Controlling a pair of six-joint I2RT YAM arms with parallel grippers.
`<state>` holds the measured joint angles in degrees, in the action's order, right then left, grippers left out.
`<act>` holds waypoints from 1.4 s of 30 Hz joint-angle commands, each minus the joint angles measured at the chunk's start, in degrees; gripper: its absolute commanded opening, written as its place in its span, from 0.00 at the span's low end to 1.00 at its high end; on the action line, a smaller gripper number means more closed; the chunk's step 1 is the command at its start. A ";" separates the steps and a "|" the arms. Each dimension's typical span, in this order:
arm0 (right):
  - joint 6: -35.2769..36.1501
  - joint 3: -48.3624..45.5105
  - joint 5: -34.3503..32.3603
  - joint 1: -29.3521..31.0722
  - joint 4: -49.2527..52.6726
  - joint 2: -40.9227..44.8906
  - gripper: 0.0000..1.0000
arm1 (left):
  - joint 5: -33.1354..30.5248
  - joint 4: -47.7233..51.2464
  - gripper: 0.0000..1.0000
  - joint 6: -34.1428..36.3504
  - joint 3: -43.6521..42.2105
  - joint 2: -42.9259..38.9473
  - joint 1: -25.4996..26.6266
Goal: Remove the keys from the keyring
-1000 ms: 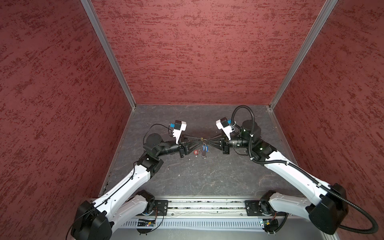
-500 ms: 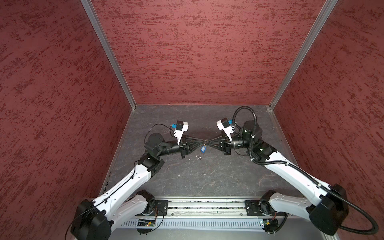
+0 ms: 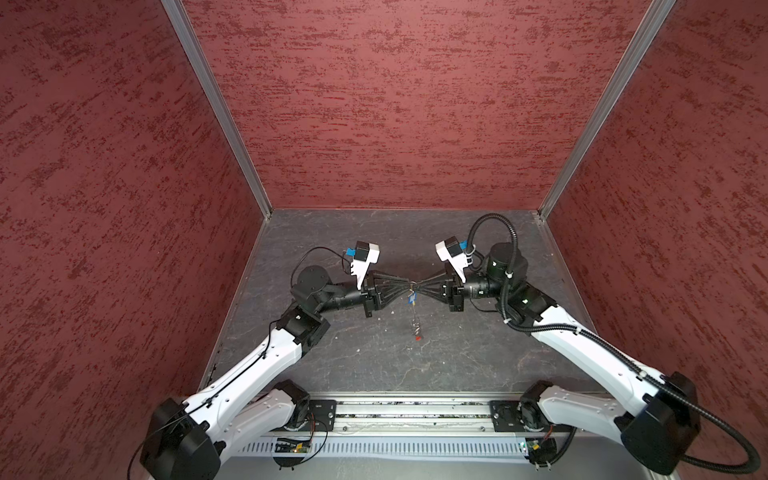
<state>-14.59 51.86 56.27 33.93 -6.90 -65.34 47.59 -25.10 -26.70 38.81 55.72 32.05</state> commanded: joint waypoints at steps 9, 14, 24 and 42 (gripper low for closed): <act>-0.06 -0.45 0.45 0.53 -4.94 2.75 0.00 | -5.24 3.78 0.28 1.03 0.67 -1.39 0.12; -0.57 -1.17 -0.50 0.67 -5.41 3.38 0.00 | -4.59 1.36 0.33 0.86 -0.53 -3.16 0.28; -3.73 -1.56 -0.44 1.22 -11.50 2.32 0.00 | -1.20 -1.79 0.25 -0.37 -1.10 -2.28 1.21; -5.68 -1.92 -1.56 2.06 -14.92 0.59 0.00 | -0.31 -5.90 0.04 -1.60 -0.93 -1.29 2.14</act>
<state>-19.73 50.46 55.24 35.57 -18.06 -64.51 46.44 -29.04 -27.97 38.24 54.37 33.61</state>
